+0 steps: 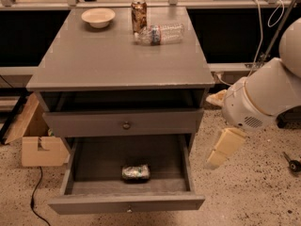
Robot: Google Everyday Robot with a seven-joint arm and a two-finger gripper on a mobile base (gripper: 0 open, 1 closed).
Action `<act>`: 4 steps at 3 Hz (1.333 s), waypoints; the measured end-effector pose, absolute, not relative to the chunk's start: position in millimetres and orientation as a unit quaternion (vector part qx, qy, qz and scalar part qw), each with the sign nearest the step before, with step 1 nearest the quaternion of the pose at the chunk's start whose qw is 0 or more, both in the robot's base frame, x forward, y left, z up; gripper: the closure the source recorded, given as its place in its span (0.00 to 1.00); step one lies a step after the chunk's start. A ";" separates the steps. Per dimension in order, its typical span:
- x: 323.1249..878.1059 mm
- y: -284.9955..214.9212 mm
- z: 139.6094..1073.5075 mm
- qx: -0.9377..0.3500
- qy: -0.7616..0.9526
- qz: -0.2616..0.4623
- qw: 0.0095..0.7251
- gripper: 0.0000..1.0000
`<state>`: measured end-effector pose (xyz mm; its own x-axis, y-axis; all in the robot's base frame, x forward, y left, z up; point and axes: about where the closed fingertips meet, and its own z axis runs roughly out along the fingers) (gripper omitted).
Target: Pick 7up can from middle drawer and place on counter
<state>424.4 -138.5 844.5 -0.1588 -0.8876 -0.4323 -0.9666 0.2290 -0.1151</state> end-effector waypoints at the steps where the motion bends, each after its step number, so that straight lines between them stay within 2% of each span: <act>1: 423.5 -122.4 821.8 -0.626 0.741 0.106 0.217 0.00; 3: 410.1 -82.6 744.6 -0.620 0.719 0.187 0.254 0.00; 4: 410.1 -82.6 744.6 -0.620 0.719 0.187 0.254 0.00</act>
Offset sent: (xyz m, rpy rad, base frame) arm -0.0084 0.0584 -0.1093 0.2178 0.0217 0.1235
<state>410.1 -82.6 744.6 -0.1032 -0.7957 -0.5969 -0.9856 0.1626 -0.0463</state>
